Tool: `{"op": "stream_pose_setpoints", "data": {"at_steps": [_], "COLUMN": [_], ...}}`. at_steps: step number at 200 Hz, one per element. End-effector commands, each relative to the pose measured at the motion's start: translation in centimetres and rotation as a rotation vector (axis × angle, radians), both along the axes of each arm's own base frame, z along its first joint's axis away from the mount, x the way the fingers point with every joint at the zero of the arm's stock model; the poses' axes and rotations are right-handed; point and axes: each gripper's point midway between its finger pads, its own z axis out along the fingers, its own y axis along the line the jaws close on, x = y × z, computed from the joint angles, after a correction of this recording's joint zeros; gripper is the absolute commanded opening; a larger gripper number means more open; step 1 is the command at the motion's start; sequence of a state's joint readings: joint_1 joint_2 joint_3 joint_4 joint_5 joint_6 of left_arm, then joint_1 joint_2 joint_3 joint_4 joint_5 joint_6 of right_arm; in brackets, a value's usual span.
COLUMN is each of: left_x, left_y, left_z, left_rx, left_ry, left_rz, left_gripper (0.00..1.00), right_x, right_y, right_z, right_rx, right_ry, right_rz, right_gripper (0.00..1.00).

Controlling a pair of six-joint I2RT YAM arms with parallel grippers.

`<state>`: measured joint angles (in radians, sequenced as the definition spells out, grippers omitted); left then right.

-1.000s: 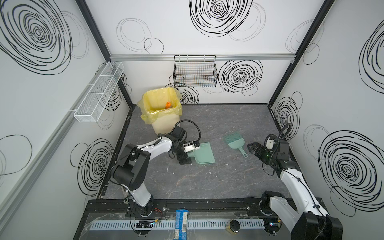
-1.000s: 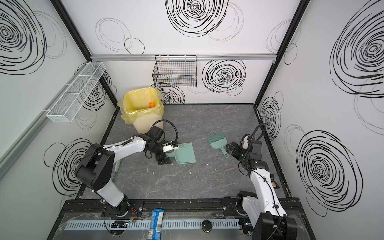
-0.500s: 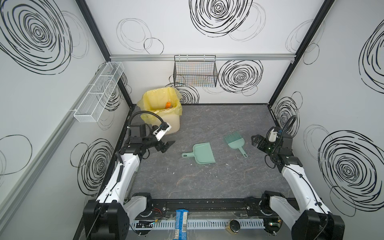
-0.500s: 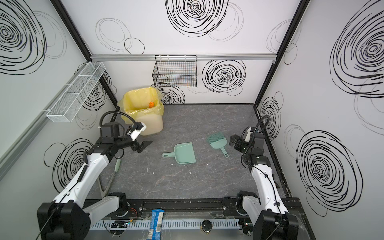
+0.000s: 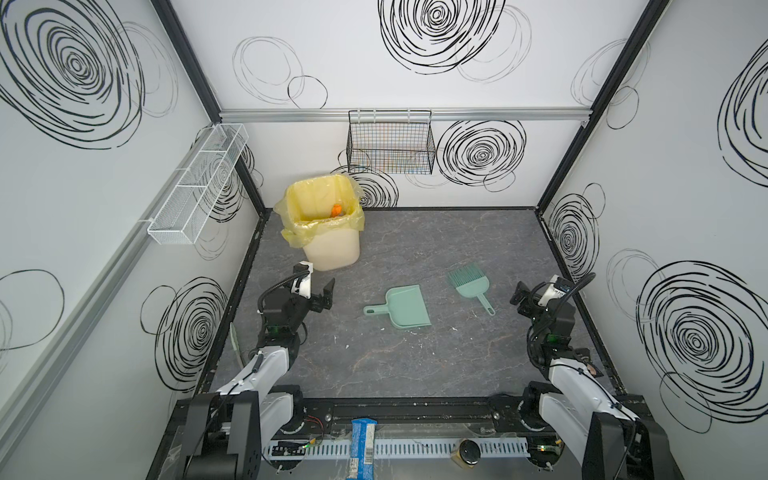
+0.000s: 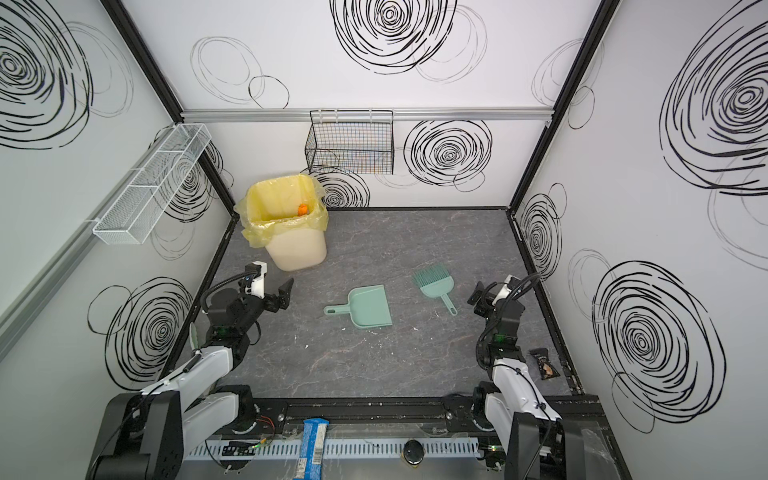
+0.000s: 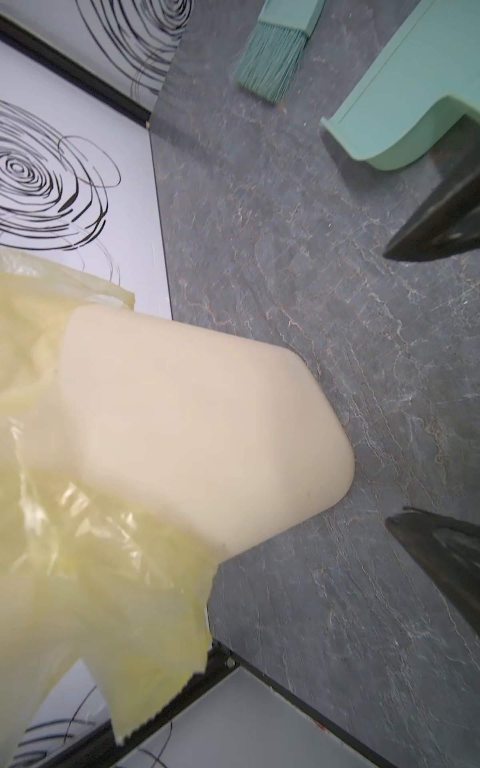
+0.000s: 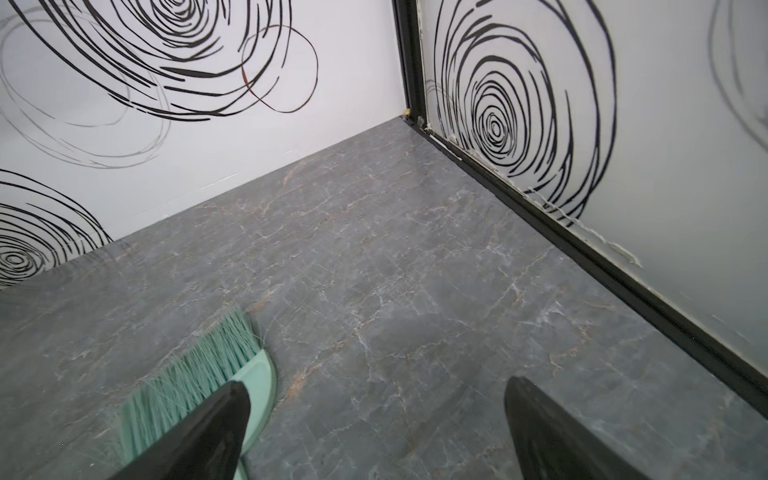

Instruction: Sweep away the paper scraps from the table

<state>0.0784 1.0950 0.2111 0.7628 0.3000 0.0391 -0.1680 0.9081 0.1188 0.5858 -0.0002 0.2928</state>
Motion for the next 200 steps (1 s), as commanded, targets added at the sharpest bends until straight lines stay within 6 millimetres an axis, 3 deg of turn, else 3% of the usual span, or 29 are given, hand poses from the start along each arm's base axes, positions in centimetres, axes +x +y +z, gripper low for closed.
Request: {"op": "stream_pose_setpoints", "data": {"at_steps": [1,18,39,97,133,147,170,200], "left_x": [-0.1,-0.4,0.2,1.9,1.9,2.0,2.3,2.6], "left_y": [1.3,1.3,1.3,0.0,-0.1,-0.1,0.1,0.8], "left_z": [4.2,3.0,3.2,0.5,0.7,0.6,0.6,0.4], "left_rx": [-0.015,-0.025,-0.051,0.027,0.03,0.028,0.021,0.009], "left_ry": [-0.249,-0.25,-0.263,-0.211,-0.222,-0.216,-0.209,-0.192], "left_rz": [0.094,0.115,0.126,0.146,0.149,0.149,0.148,0.184], "left_gripper": [0.96,0.96,0.96,0.96,0.96,0.96,0.96,0.96], "right_x": [0.2,-0.6,-0.8,-0.2,0.6,1.4,4.3,5.4], "right_y": [-1.1,-1.3,-1.7,-1.1,-0.2,0.1,1.0,0.6], "right_z": [3.9,3.2,2.4,3.7,3.4,3.1,1.4,0.3], "right_rx": [-0.053,-0.058,-0.053,-0.09,-0.172,-0.185,-0.201,-0.212], "right_ry": [-0.19,-0.216,-0.207,-0.277,-0.258,-0.251,-0.139,-0.076], "right_rz": [-0.053,-0.077,-0.101,-0.084,-0.071,-0.059,0.004,-0.038], "right_gripper": [1.0,1.0,1.0,1.0,1.0,1.0,1.0,1.0]}}
